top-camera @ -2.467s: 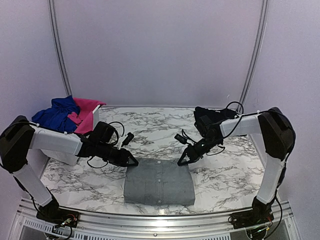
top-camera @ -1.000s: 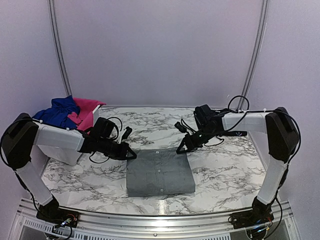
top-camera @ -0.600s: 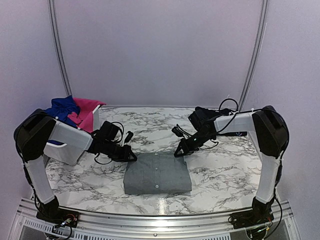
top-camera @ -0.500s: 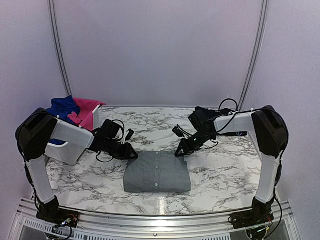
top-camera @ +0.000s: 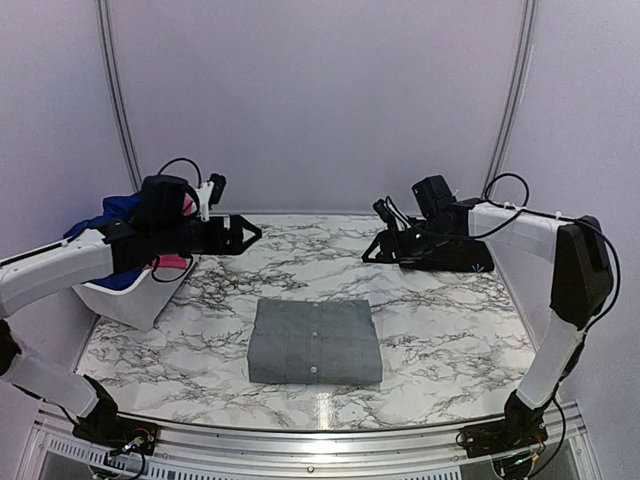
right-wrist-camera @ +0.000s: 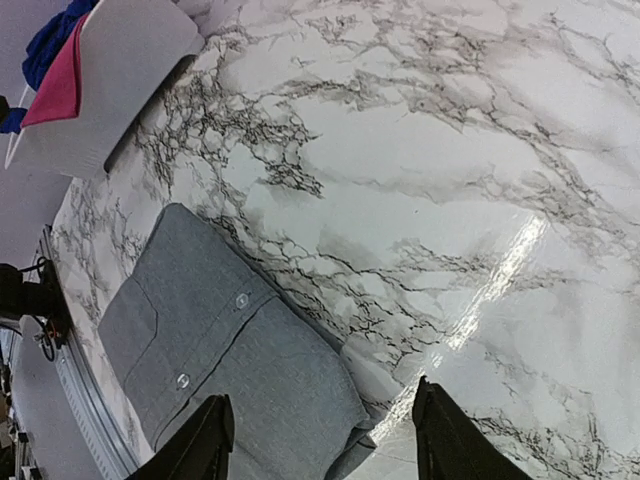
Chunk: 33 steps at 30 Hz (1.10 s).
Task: Fold and stack the mixed laundry pile
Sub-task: Smooth out the square-folded shirt at the center of the board.
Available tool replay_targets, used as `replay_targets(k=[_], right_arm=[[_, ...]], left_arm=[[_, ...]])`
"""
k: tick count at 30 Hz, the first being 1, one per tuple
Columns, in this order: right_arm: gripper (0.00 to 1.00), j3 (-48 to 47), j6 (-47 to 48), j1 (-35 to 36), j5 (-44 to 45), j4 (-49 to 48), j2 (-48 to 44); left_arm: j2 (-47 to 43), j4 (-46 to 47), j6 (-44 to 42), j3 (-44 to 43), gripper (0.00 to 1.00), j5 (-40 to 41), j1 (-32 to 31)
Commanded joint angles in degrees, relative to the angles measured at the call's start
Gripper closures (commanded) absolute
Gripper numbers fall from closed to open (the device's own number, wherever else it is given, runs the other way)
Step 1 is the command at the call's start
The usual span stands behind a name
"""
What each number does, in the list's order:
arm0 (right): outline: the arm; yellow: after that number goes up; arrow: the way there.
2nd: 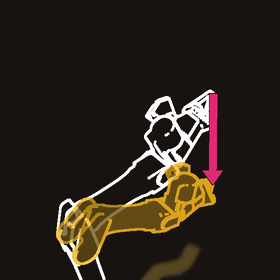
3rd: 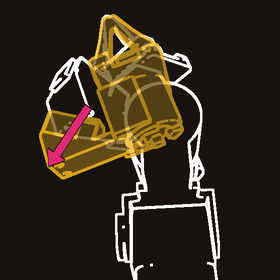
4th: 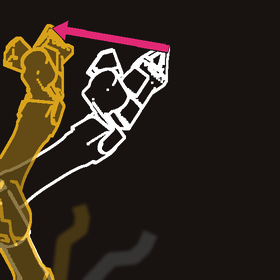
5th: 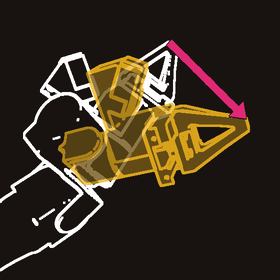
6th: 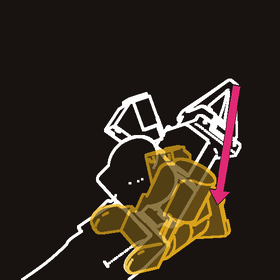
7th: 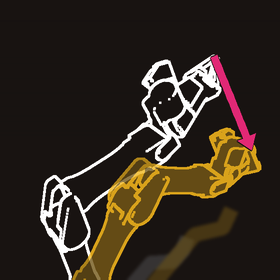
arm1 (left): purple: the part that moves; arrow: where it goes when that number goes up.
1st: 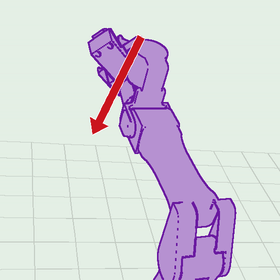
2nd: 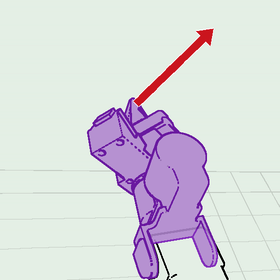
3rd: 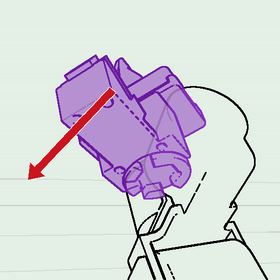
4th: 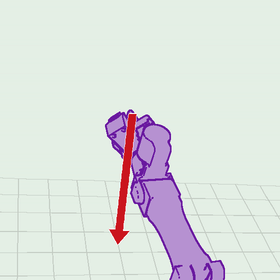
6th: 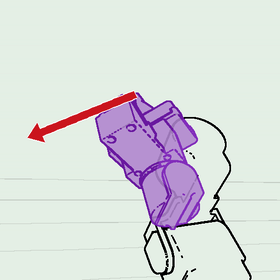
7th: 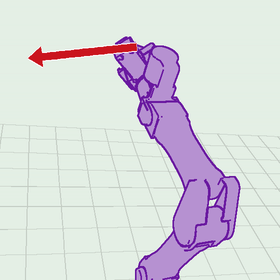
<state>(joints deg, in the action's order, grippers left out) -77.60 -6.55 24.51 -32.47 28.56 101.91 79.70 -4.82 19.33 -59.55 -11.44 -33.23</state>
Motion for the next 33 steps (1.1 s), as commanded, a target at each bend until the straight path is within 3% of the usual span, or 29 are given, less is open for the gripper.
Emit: replay_targets(k=[1,3,6,10,13,22,27,33], right_arm=[[0.43,-1.81,1.96,-1.17,-4.95,4.42,1.03],[0.44,-0.13,0.33,-0.66,-10.05,2.30,0.26],[0.42,5.06,-7.52,2.32,-16.28,-6.57,-2.25],[0.39,11.13,-17.69,7.07,-19.38,-19.28,-1.88],[0.39,13.72,-22.48,7.63,-19.05,-26.91,1.76],[0.40,11.16,-18.30,1.00,-14.08,-26.71,16.97],[0.40,1.36,-13.69,0.44,-12.93,-17.51,17.30],[0.35,7.84,-18.89,4.06,-15.08,-17.71,1.73]], left_arm=[[-5.83,-0.68,6.40,1.80,0.01,5.01,0.72],[-4.99,0.69,5.01,2.12,0.01,-6.91,0.81],[-0.23,5.22,10.27,3.79,0.01,-18.87,-0.62],[5.55,14.85,16.45,8.07,0.01,-17.92,-5.86],[12.35,19.17,18.99,8.55,0.01,-16.63,-6.23],[30.39,23.23,21.58,2.32,0.01,-12.99,-2.68],[27.77,23.07,19.19,1.39,0.01,-15.85,-1.53],[13.28,20.45,18.75,7.16,0.01,-19.94,-4.66]])
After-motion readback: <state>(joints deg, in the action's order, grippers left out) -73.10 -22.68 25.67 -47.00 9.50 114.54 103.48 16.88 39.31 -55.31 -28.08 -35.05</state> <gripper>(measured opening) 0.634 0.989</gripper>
